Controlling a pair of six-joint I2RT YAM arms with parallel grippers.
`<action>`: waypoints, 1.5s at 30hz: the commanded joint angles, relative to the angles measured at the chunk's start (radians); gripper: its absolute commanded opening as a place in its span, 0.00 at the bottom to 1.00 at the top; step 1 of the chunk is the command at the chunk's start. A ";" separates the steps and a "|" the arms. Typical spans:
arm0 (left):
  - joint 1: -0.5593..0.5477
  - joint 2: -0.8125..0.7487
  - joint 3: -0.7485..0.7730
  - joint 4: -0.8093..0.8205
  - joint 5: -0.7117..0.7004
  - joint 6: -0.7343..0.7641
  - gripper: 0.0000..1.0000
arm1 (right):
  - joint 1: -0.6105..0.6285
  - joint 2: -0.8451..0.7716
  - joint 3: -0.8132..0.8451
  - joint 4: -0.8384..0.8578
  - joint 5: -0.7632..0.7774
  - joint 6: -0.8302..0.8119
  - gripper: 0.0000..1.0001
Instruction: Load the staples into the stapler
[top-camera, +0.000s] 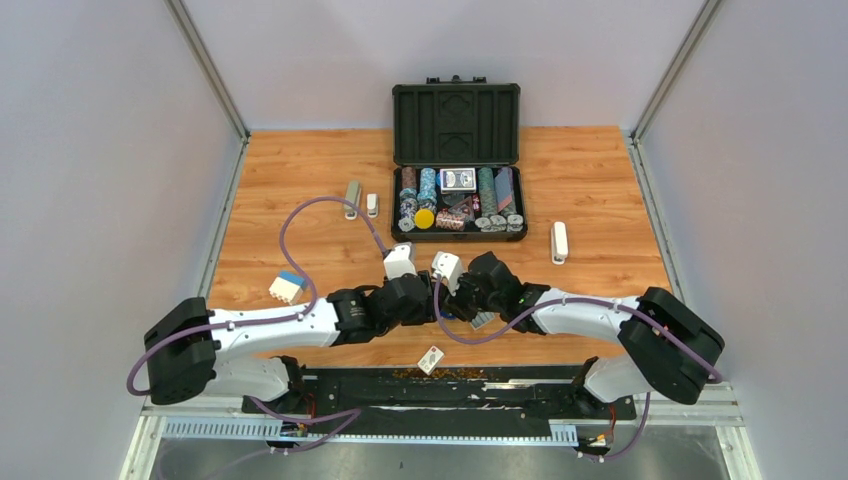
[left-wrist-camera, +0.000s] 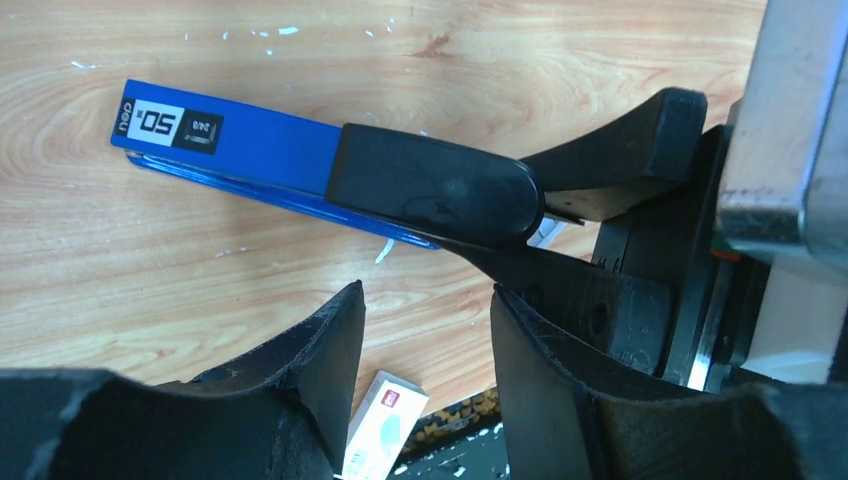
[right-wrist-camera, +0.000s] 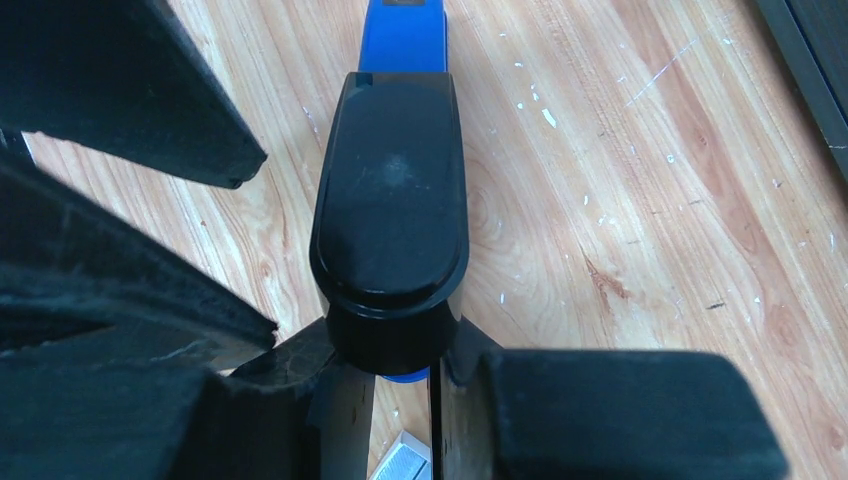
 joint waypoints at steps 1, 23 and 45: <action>-0.026 0.002 0.014 0.047 0.021 -0.034 0.58 | 0.005 -0.027 0.000 0.086 -0.027 0.009 0.05; -0.026 -0.438 -0.086 -0.178 -0.315 0.107 0.91 | 0.006 -0.136 0.050 -0.179 0.033 0.087 0.62; -0.026 -0.824 0.138 -0.500 -0.498 0.606 1.00 | 0.049 0.260 0.728 -0.985 0.168 0.119 0.62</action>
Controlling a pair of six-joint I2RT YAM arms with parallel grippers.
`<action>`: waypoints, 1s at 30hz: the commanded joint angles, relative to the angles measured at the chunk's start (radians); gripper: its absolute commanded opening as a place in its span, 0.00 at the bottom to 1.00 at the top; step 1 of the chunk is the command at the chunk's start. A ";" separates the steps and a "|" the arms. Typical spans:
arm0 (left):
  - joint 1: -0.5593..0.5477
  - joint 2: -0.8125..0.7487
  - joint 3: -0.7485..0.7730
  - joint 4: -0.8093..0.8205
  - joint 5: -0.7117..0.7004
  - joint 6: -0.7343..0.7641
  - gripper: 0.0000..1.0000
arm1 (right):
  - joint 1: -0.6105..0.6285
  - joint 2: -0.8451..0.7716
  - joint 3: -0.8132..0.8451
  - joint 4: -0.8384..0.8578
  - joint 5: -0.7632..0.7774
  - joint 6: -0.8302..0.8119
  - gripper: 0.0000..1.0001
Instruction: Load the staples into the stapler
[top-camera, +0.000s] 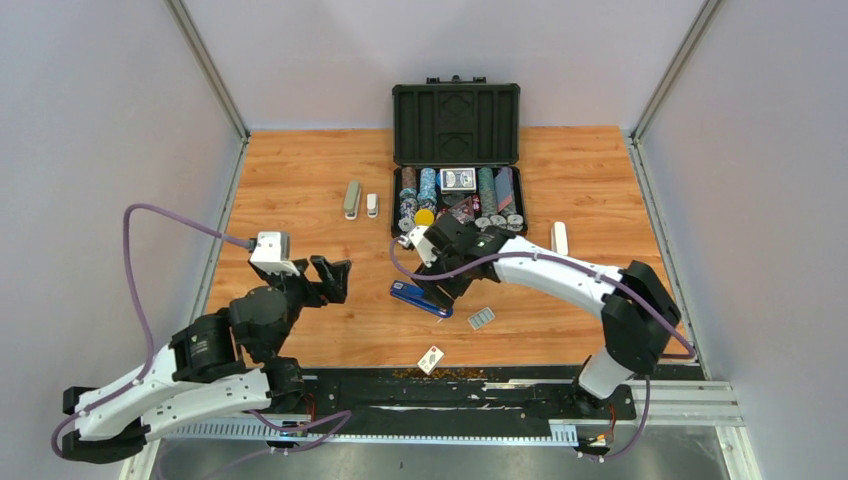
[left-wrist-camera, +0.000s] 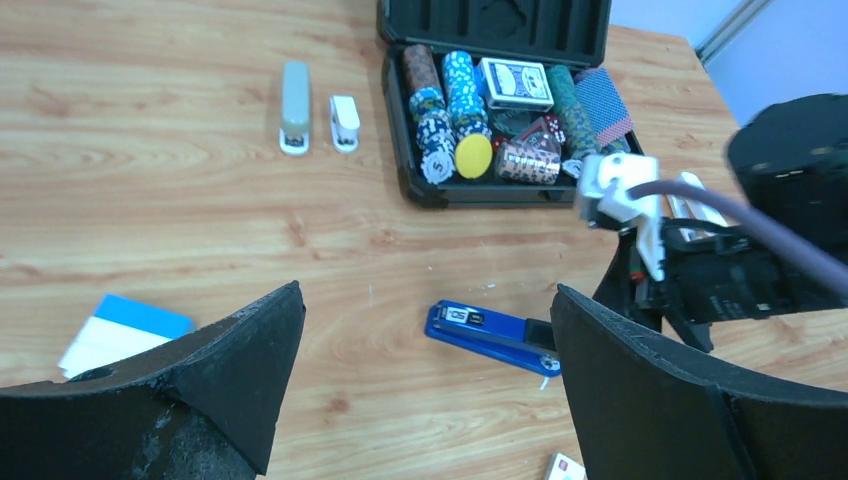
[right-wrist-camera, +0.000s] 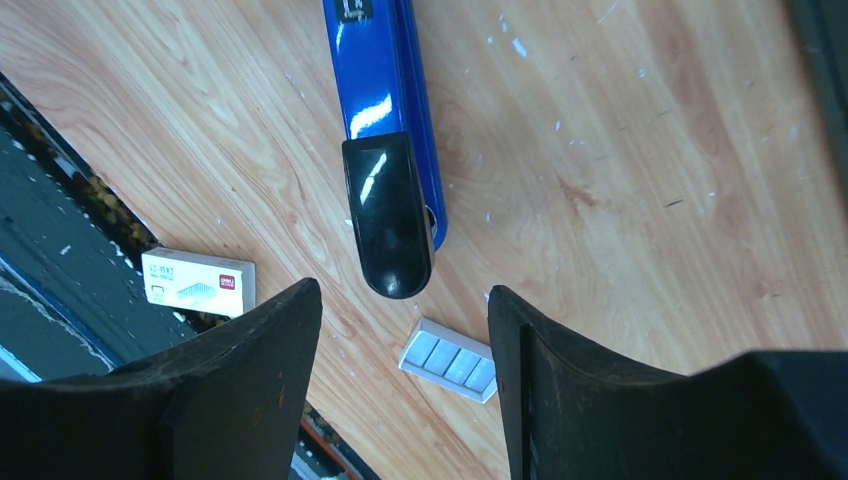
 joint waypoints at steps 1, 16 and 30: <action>-0.007 -0.027 0.067 -0.060 -0.018 0.174 1.00 | 0.035 0.091 0.119 -0.148 0.064 0.026 0.61; -0.006 -0.225 -0.044 -0.001 -0.107 0.271 1.00 | 0.103 0.292 0.278 -0.245 0.190 0.036 0.33; -0.007 -0.206 -0.045 -0.007 -0.103 0.268 1.00 | 0.102 0.342 0.155 -0.114 0.182 0.023 0.00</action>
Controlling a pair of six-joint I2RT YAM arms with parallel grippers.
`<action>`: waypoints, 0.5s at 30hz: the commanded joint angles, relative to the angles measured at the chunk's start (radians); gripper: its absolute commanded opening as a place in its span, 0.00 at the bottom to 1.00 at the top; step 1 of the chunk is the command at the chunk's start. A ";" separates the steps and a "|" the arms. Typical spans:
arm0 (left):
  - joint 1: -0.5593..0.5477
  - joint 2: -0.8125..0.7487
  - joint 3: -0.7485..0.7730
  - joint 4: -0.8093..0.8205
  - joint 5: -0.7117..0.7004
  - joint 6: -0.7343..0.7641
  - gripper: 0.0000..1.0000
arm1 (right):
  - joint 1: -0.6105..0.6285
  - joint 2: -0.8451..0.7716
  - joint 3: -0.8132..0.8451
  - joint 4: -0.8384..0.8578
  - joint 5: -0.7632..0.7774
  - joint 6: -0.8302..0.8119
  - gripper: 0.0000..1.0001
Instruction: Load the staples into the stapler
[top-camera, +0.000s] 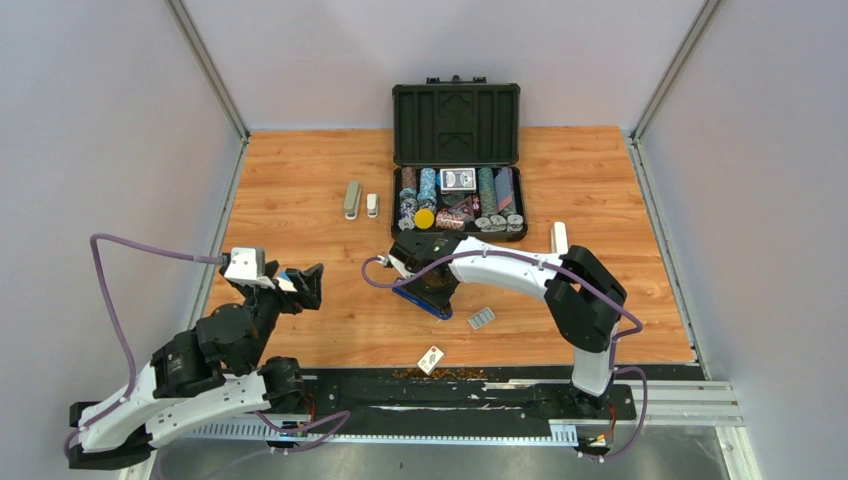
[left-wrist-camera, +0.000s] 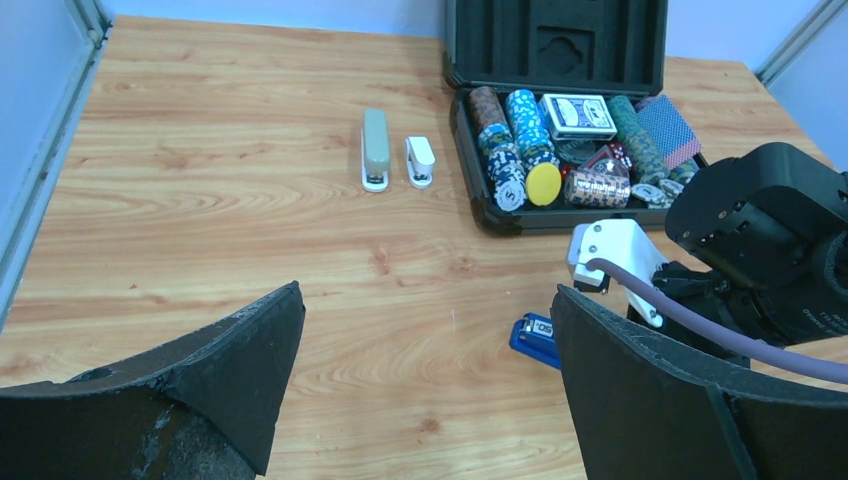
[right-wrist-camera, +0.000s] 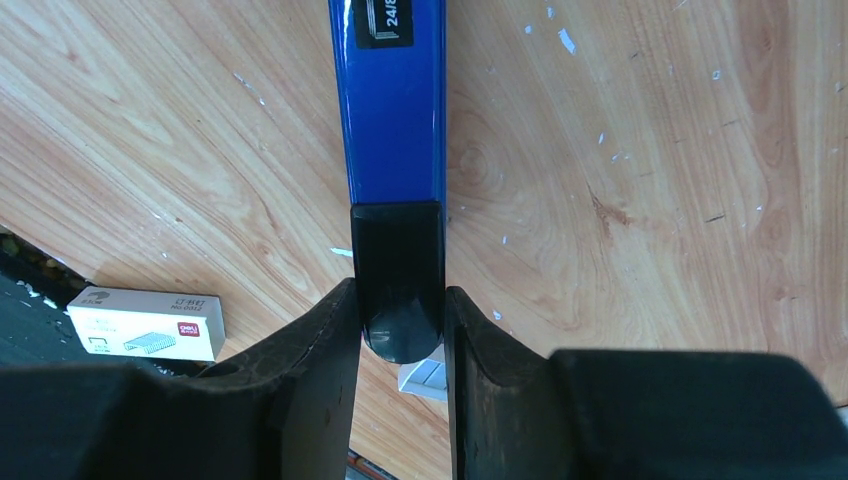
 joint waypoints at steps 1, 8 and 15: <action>-0.005 0.021 -0.004 0.024 -0.014 0.015 1.00 | 0.005 0.053 -0.059 0.081 0.012 0.001 0.00; -0.004 0.025 -0.009 0.027 -0.011 0.009 1.00 | 0.005 0.081 -0.092 0.123 -0.008 0.004 0.00; -0.005 0.030 -0.010 0.026 -0.007 0.004 1.00 | 0.005 0.115 -0.120 0.150 -0.014 0.012 0.00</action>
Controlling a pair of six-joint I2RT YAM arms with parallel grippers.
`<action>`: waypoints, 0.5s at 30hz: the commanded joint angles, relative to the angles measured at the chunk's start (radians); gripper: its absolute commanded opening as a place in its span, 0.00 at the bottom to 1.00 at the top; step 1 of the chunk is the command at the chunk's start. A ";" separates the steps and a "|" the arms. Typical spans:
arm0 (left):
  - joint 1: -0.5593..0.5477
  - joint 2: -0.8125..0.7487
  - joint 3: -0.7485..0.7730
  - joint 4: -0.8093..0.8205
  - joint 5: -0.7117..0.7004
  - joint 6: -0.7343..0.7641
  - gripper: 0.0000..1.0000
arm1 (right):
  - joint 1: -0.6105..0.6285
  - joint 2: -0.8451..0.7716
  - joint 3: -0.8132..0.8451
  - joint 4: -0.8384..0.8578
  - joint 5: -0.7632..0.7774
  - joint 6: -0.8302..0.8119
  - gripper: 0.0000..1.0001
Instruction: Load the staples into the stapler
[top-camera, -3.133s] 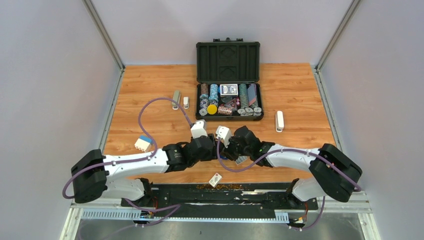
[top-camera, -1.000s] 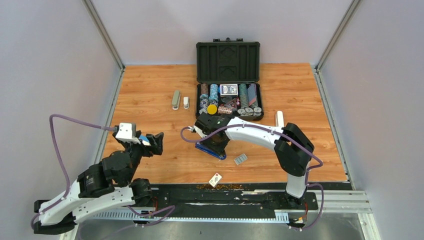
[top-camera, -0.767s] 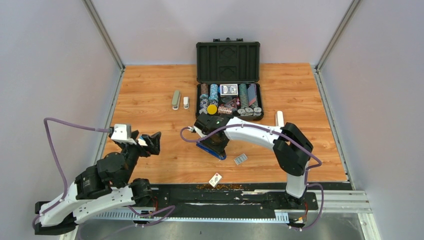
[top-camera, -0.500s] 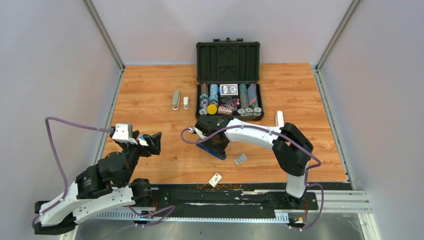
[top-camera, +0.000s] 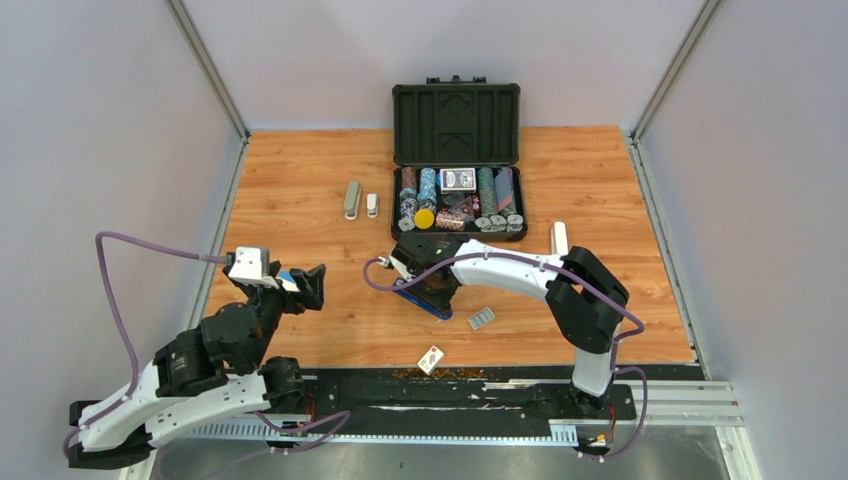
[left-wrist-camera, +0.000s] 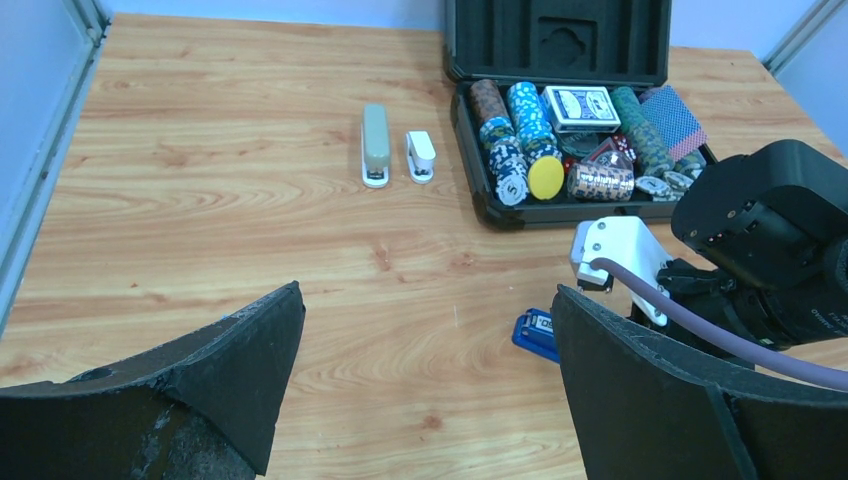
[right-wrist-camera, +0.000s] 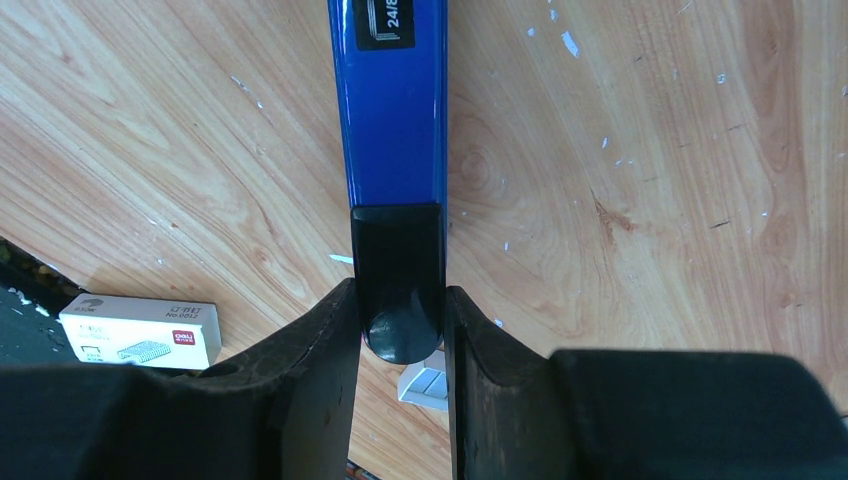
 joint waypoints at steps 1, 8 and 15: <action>-0.003 0.014 -0.005 0.026 -0.008 0.003 1.00 | 0.004 0.122 -0.084 0.108 -0.008 0.013 0.00; -0.002 0.012 -0.006 0.020 -0.005 -0.004 1.00 | 0.004 0.158 -0.109 0.143 -0.007 0.030 0.00; -0.002 0.009 -0.007 0.017 -0.004 -0.007 1.00 | 0.004 0.168 -0.132 0.157 -0.017 0.036 0.00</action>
